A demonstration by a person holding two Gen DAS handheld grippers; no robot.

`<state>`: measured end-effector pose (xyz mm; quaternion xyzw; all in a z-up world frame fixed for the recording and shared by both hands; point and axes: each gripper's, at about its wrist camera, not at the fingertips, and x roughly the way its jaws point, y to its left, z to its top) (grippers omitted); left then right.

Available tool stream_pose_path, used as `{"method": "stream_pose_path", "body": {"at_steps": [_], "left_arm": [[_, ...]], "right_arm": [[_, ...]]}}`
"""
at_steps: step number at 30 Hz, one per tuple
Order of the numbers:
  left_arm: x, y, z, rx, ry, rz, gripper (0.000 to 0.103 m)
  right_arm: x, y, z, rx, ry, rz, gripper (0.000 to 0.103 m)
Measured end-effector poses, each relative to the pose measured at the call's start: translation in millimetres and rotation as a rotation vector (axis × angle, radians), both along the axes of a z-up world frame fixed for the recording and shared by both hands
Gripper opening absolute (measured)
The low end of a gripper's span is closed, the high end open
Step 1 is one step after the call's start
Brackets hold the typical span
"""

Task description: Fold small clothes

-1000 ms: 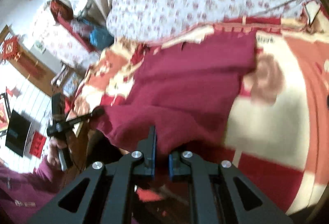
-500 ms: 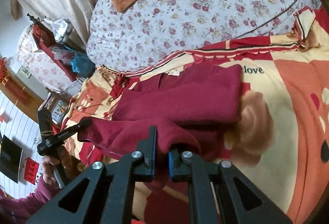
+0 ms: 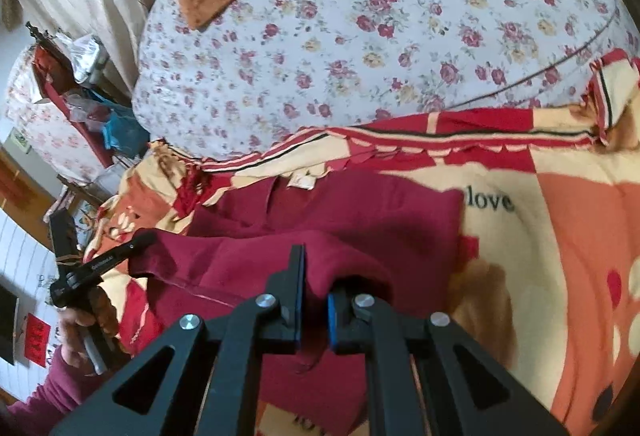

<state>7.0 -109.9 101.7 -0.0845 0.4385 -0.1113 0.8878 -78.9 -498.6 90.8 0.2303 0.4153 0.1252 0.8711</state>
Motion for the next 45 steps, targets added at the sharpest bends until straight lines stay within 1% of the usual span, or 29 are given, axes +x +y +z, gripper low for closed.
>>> {"method": "stream_pose_path", "body": {"at_steps": [4,8,9,10,11,12,13,14,15,16,17,19,22,23,25,27,28,30,32,33,34,36,38,40,42,44,45], "left_arm": [[25,-4,-17,-0.010,0.041,0.012,0.000],[43,-6,-34,-0.029,0.075,0.021,0.000],[47,-7,-37,-0.032,0.083,0.015,0.000],[50,-8,-39,-0.037,0.093,0.007,0.000],[53,-8,-40,-0.042,0.104,0.000,0.000],[55,-7,-40,-0.046,0.113,-0.005,0.000],[55,-5,-38,-0.057,0.119,-0.015,0.000],[55,-4,-36,-0.065,0.117,-0.023,0.000],[55,-3,-32,-0.075,0.113,-0.035,0.000],[54,-2,-29,-0.080,0.109,-0.041,0.000],[53,-1,-24,-0.084,0.105,-0.048,0.000],[51,0,-19,-0.098,0.102,-0.067,0.000],[50,0,-15,-0.104,0.096,-0.087,0.000],[51,1,-15,-0.117,0.096,-0.090,0.001],[55,1,-19,-0.134,0.115,-0.087,0.003],[59,2,-24,-0.146,0.133,-0.082,0.003],[61,2,-26,-0.153,0.142,-0.079,0.004],[64,3,-29,-0.167,0.156,-0.077,0.004],[66,4,-29,-0.184,0.164,-0.082,0.005],[67,6,-29,-0.198,0.170,-0.087,0.005],[69,6,-29,-0.205,0.174,-0.089,0.007],[74,8,-29,-0.239,0.181,-0.085,0.011],[79,8,-30,-0.271,0.192,-0.077,0.014],[84,6,-31,-0.287,0.201,-0.068,0.014],[85,4,-31,-0.288,0.197,-0.067,0.015],[87,3,-30,-0.300,0.188,-0.071,0.015],[89,2,-30,-0.314,0.186,-0.071,0.016]], "right_arm": [[25,-7,-19,0.006,0.040,-0.028,0.009],[47,-12,-46,0.011,0.096,-0.051,0.009],[50,-13,-50,0.012,0.100,-0.055,0.011],[52,-14,-52,0.011,0.101,-0.054,0.015],[53,-14,-52,0.014,0.100,-0.050,0.016],[53,-15,-49,0.023,0.094,-0.046,0.021],[51,-17,-46,0.034,0.081,-0.046,0.028],[47,-19,-40,0.044,0.053,-0.051,0.032],[43,-20,-34,0.048,0.031,-0.058,0.039],[40,-21,-29,0.046,0.017,-0.063,0.043],[34,-21,-23,0.021,-0.003,-0.078,0.045],[25,-18,-15,-0.018,-0.030,-0.069,0.046],[12,-8,-11,-0.053,-0.039,-0.019,0.045],[9,-6,-12,-0.058,-0.041,-0.007,0.045],[6,5,-18,-0.070,-0.028,0.052,0.045],[10,19,-27,-0.121,0.001,0.112,0.045],[18,31,-33,-0.182,0.023,0.140,0.045],[33,44,-41,-0.250,0.044,0.164,0.045],[54,51,-45,-0.305,0.045,0.136,0.045],[70,49,-46,-0.318,0.043,0.098,0.045],[78,47,-47,-0.313,0.047,0.077,0.045],[101,36,-55,-0.244,0.099,0.021,0.046],[111,33,-61,-0.218,0.128,-0.012,0.046],[111,33,-62,-0.221,0.133,-0.019,0.046],[102,36,-57,-0.219,0.116,-0.010,0.046],[92,39,-52,-0.231,0.097,-0.002,0.052],[88,40,-50,-0.236,0.089,-0.001,0.056]]}}
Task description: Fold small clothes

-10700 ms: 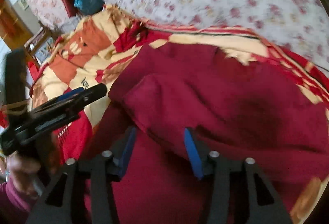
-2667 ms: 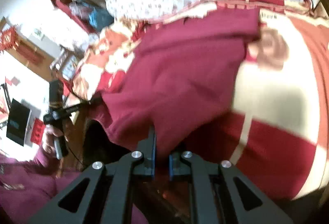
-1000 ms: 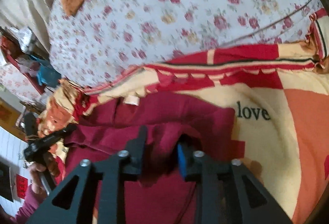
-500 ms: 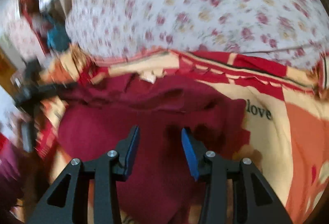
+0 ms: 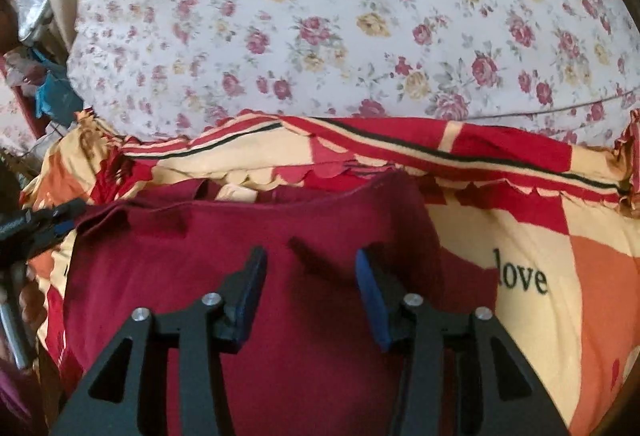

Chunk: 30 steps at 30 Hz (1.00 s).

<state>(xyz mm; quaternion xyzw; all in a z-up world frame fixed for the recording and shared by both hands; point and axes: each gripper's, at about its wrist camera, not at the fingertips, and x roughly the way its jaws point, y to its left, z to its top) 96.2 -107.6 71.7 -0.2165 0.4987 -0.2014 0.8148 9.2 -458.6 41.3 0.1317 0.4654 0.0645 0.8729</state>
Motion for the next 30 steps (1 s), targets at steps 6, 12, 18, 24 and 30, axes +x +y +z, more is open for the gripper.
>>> {"method": "stream_pose_path", "body": {"at_steps": [6,12,18,24,30], "left_arm": [[18,-2,-5,-0.055,-0.005,0.041,0.021],[11,21,5,-0.027,-0.035,0.093,0.040],[-21,-3,10,0.134,-0.079,-0.012,0.040],[-26,-15,-28,0.310,-0.003,0.014,0.040],[-37,7,-39,0.227,0.045,0.012,0.040]], "right_arm": [[-9,1,-4,0.024,0.026,-0.006,0.060],[-20,2,-4,0.005,0.014,0.015,0.060],[-23,-12,6,-0.046,-0.034,-0.037,0.060],[-2,-33,-25,-0.148,0.061,-0.143,0.060],[-30,-44,-11,-0.089,0.028,-0.154,0.060]]}}
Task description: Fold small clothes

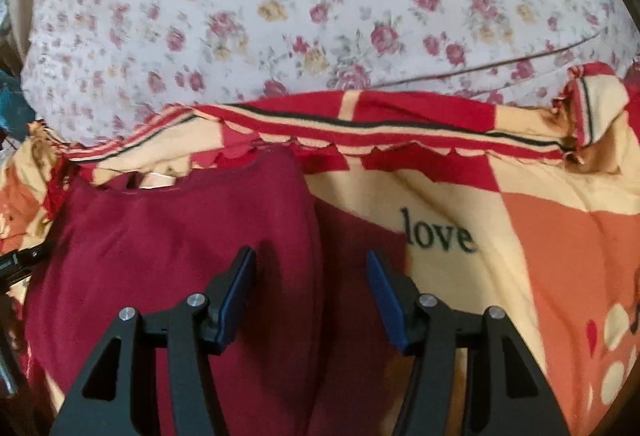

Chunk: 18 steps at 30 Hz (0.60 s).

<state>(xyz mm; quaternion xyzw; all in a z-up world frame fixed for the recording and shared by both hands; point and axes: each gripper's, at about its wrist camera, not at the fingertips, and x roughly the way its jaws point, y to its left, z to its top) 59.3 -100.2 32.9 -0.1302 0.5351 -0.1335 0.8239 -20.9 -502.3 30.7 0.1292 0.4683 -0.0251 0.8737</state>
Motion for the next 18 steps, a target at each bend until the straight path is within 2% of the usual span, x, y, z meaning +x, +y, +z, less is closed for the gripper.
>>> {"method": "stream_pose_path", "body": {"at_steps": [4,8,12,15,16,18], "left_arm": [[-32,13,18,-0.017,-0.048,-0.065,0.040],[-67,26,30,-0.065,-0.082,-0.141,0.040],[-95,33,28,-0.098,-0.084,-0.203,0.040],[-109,30,20,-0.056,-0.073,-0.265,0.040],[-111,28,17,-0.034,-0.074,-0.276,0.039],[-112,25,12,-0.023,-0.071,-0.295,0.028]], "right_arm": [[-42,0,25,0.027,-0.042,0.047,0.063],[-83,6,34,0.047,-0.049,0.100,0.065],[-114,14,26,0.065,-0.021,0.121,0.066],[-129,20,13,0.087,0.005,0.130,0.066],[-131,21,9,0.092,0.013,0.133,0.066],[-131,25,3,0.100,0.020,0.140,0.065]]}}
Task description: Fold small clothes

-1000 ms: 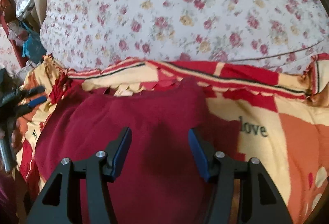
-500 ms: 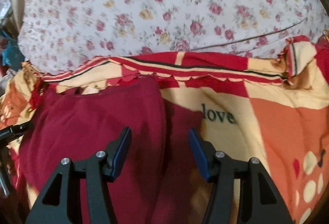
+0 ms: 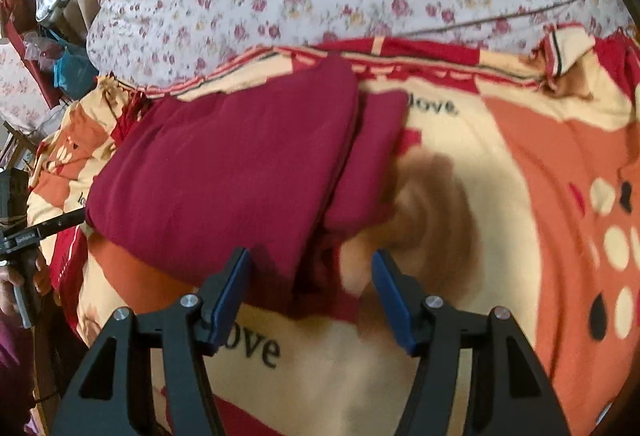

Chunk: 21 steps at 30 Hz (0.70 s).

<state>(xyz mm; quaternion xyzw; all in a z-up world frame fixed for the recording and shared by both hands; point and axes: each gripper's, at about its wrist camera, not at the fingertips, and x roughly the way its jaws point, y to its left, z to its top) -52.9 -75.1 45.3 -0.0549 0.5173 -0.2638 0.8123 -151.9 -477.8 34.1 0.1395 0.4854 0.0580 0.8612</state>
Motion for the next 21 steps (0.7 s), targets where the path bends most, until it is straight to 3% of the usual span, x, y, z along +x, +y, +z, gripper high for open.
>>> {"method": "stream_pose_path", "body": {"at_steps": [2,3,4,9,15,18,20,21], "left_arm": [[1,-2,-2,-0.007,0.000,-0.013,0.012],[2,-3,-3,-0.012,0.003,-0.019,0.007],[2,-4,-3,-0.012,0.003,-0.020,0.000],[-5,10,1,0.008,-0.023,0.000,0.000],[-6,21,-13,-0.008,0.011,0.044,0.000],[-9,20,-8,-0.002,0.000,0.061,0.000],[-10,20,-3,0.007,-0.004,0.075,0.000],[-11,19,0,0.015,-0.009,0.082,0.000]], "right_arm": [[3,6,-5,0.016,0.011,0.025,0.053],[4,9,-6,0.017,0.016,0.043,0.031],[3,12,-4,-0.007,0.012,0.050,0.025],[-7,12,17,-0.065,-0.018,0.078,0.009],[-11,7,0,-0.076,0.034,0.067,0.008],[-14,8,6,-0.061,0.030,0.052,0.009],[-17,6,12,-0.061,0.033,0.023,0.023],[-19,5,17,-0.065,0.032,0.013,0.037]]}}
